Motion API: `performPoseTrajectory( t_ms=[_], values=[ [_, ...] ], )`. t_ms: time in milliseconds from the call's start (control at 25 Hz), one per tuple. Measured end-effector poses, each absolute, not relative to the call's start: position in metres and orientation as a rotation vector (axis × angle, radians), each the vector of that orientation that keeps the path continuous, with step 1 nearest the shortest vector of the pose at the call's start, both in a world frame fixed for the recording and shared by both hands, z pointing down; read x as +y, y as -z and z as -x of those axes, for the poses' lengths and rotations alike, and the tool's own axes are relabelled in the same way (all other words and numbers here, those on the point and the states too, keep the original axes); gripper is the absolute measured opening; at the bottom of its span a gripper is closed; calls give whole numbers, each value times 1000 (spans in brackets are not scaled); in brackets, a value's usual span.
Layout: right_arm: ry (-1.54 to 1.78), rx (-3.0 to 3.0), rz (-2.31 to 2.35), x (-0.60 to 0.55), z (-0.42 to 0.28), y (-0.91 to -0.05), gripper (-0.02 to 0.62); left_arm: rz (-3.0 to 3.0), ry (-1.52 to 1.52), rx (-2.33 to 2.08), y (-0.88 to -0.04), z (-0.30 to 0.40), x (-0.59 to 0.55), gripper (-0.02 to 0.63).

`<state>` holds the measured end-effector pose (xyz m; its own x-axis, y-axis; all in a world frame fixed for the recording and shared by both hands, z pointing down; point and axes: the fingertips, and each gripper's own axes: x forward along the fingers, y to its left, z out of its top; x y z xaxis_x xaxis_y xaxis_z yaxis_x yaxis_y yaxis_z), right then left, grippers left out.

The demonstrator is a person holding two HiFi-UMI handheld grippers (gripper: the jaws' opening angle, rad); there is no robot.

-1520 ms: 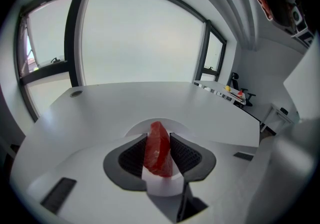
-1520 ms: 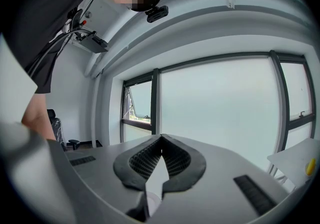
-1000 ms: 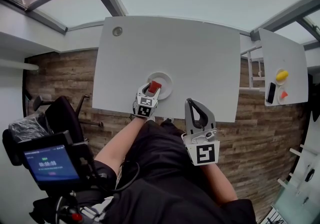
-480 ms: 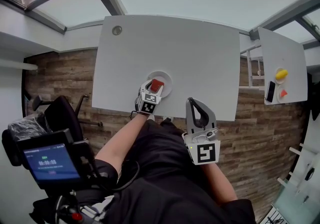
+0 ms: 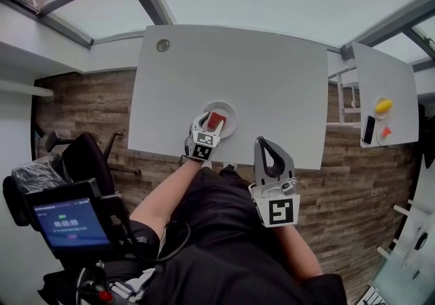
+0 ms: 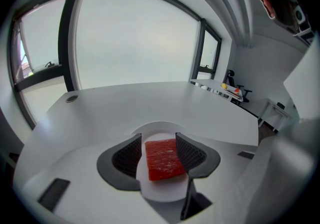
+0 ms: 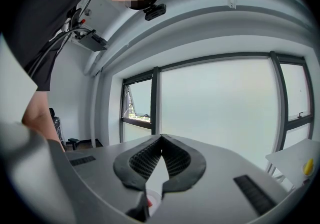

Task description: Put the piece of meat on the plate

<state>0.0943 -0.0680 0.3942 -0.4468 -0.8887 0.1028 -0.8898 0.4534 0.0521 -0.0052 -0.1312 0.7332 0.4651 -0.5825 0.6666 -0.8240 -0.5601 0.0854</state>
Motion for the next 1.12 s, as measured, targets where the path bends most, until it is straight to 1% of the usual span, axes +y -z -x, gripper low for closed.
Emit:
performPoseTrajectory(
  t_ms=[640, 880, 960, 1120],
  values=[
    [-64, -2584, -1606, -74, -95, -401, 5, -2322, -799, -1184, -725, 0, -131, 196],
    [-43, -2595, -1590, -75, -95, -400, 5, -2339, -732, -1219, -706, -5, -133, 196],
    [-70, -2601, -1615, -77, -95, -401, 3, -2348, -741, -1226, -694, -6, -133, 196],
    [-108, -2597, -1616, -79, -95, -408, 5, -2430, -657, -1210, -681, -19, -132, 196]
  ],
)
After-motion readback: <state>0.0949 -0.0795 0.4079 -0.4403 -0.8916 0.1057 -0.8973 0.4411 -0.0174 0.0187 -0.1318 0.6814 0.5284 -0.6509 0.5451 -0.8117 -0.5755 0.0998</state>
